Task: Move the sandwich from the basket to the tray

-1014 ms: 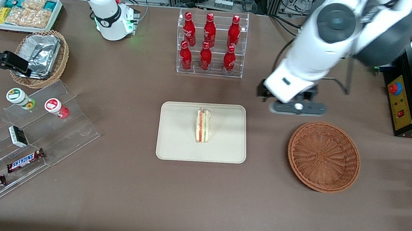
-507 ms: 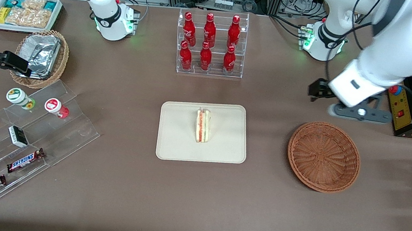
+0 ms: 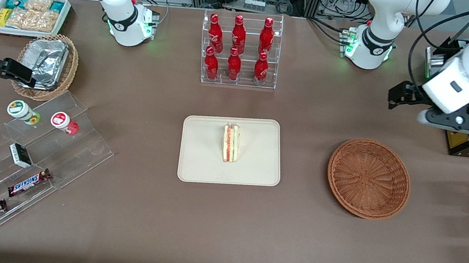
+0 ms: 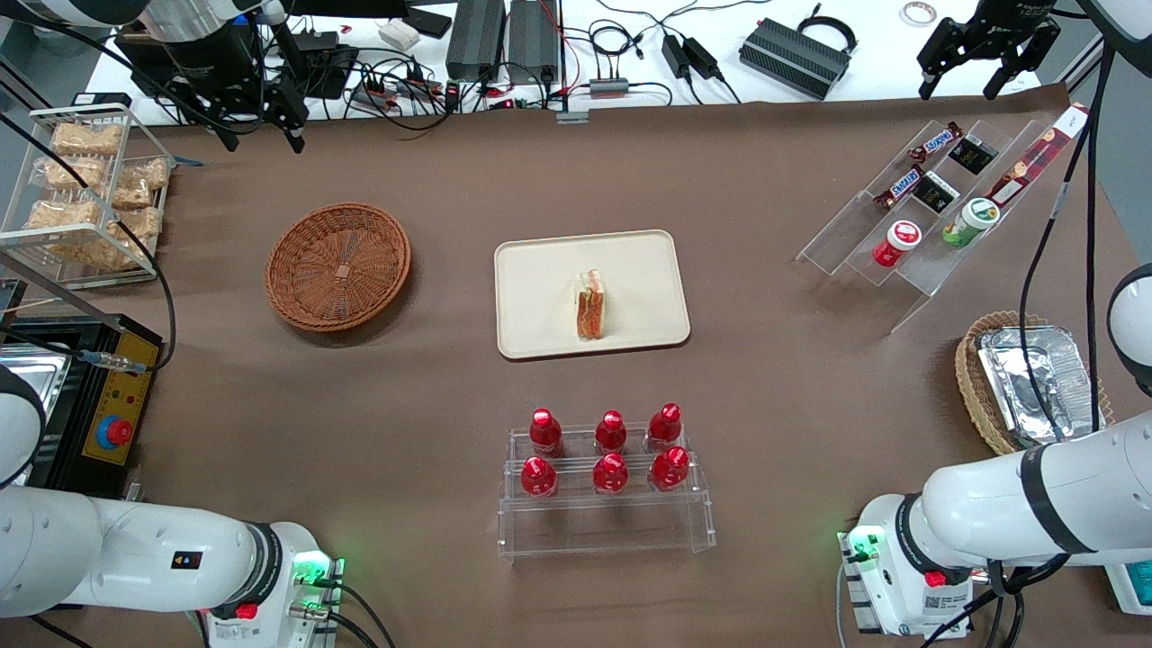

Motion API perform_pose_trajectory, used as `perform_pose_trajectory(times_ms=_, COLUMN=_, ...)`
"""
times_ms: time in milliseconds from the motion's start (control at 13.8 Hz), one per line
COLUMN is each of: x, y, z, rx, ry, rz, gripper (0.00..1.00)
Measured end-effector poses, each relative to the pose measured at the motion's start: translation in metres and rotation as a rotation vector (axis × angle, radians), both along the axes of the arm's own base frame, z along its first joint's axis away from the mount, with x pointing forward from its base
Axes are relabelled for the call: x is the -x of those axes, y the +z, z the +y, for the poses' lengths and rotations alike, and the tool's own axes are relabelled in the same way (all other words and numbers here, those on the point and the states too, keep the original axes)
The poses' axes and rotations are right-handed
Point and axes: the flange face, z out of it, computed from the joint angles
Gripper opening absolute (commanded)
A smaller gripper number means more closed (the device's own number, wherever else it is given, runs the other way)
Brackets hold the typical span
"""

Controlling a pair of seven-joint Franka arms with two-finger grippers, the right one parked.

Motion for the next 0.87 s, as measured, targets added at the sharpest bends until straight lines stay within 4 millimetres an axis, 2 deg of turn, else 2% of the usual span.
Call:
perform_pose_trajectory(times_ms=652, x=-0.017, y=0.007, z=0.063, rx=-0.028, ry=0.103, rz=-0.028, gripper=1.00)
perform_pose_trajectory(times_ms=870, x=-0.021, y=0.005, z=0.067, rx=-0.040, ry=0.106, rz=-0.027, gripper=1.00)
